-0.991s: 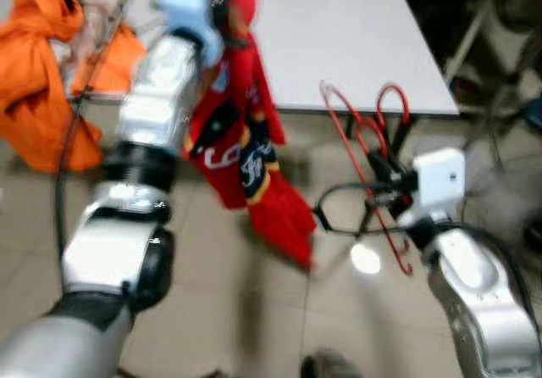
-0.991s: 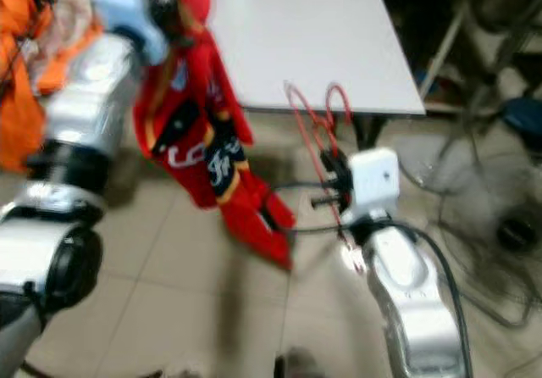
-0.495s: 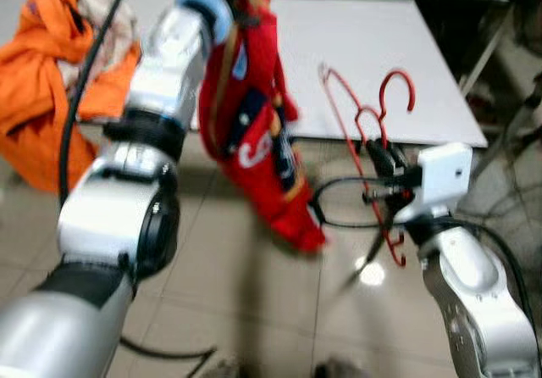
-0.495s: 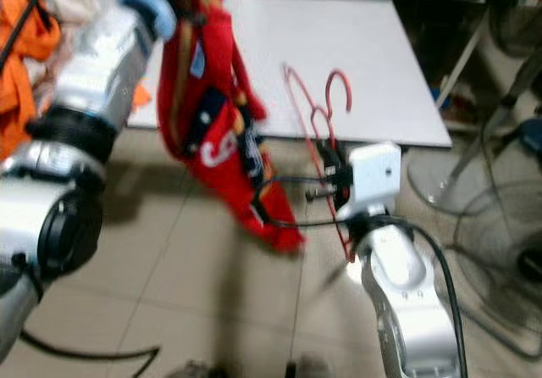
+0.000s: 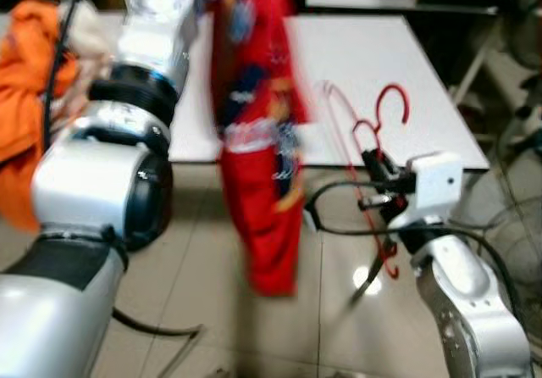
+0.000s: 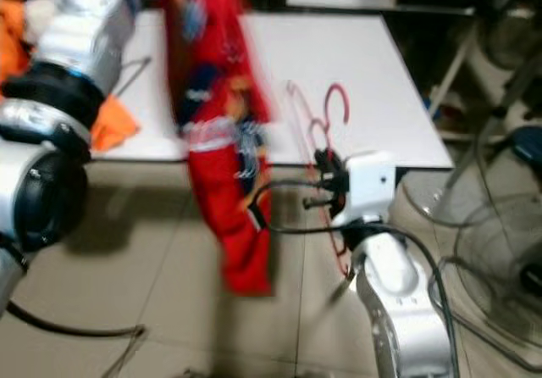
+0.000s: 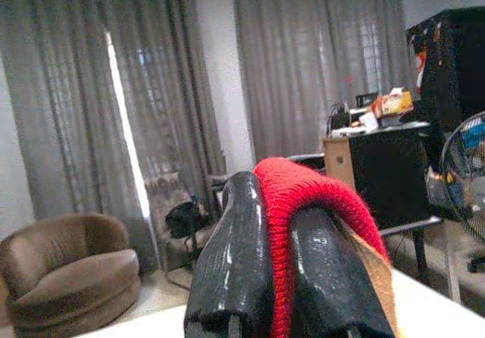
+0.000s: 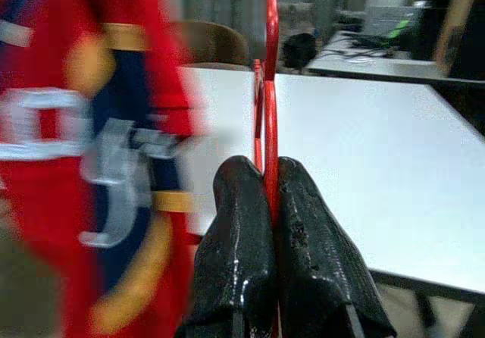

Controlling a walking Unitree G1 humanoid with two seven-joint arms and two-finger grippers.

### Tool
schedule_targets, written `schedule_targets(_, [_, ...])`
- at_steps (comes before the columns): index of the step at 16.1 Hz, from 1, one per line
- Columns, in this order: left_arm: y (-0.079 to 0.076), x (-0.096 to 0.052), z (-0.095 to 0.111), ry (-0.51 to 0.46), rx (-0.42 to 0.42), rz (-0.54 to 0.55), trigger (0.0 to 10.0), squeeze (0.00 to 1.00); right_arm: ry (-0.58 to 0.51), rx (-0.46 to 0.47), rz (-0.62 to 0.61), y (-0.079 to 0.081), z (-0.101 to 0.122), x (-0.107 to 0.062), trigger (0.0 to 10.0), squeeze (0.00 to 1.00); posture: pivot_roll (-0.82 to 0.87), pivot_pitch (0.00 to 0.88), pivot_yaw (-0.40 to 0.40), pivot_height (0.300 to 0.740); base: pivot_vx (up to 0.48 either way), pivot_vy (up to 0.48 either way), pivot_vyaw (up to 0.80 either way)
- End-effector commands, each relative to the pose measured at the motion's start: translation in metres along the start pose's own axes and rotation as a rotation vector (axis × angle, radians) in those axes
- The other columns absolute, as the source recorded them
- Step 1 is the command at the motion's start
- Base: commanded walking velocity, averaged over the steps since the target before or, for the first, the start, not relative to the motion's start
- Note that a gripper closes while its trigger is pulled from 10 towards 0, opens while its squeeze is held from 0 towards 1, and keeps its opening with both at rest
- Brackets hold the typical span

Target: Hang hanger

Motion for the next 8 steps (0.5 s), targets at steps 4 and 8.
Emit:
schedule_targets(4, [-0.001,0.011,0.038,-0.106,0.034,0.013,10.0,0.0,-0.017,-0.02,-0.029,-0.006,0.004,-0.004,10.0,0.0,-0.14,0.013,0.057,0.74,0.402,0.0,-0.2])
schedule_targets(8, [-0.003,0.011,0.032,-0.09,0.031,0.007,10.0,0.0,-0.012,-0.059,-0.017,-0.004,0.004,-0.005,10.0,0.0,-0.15,0.016,0.056,0.74,0.405,0.0,0.0])
Point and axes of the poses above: a point about 5 cm out from each wrist's last joint towards the gripper, its own x axis pointing out of the wrist towards the gripper, its own z axis along the axis of the wrist's last joint, y = z × x, the point moved 2 cm from there along x, pointing out of the wrist towards the gripper, and after that the axes turned 5 degrees about x, right-handed, at the moved point
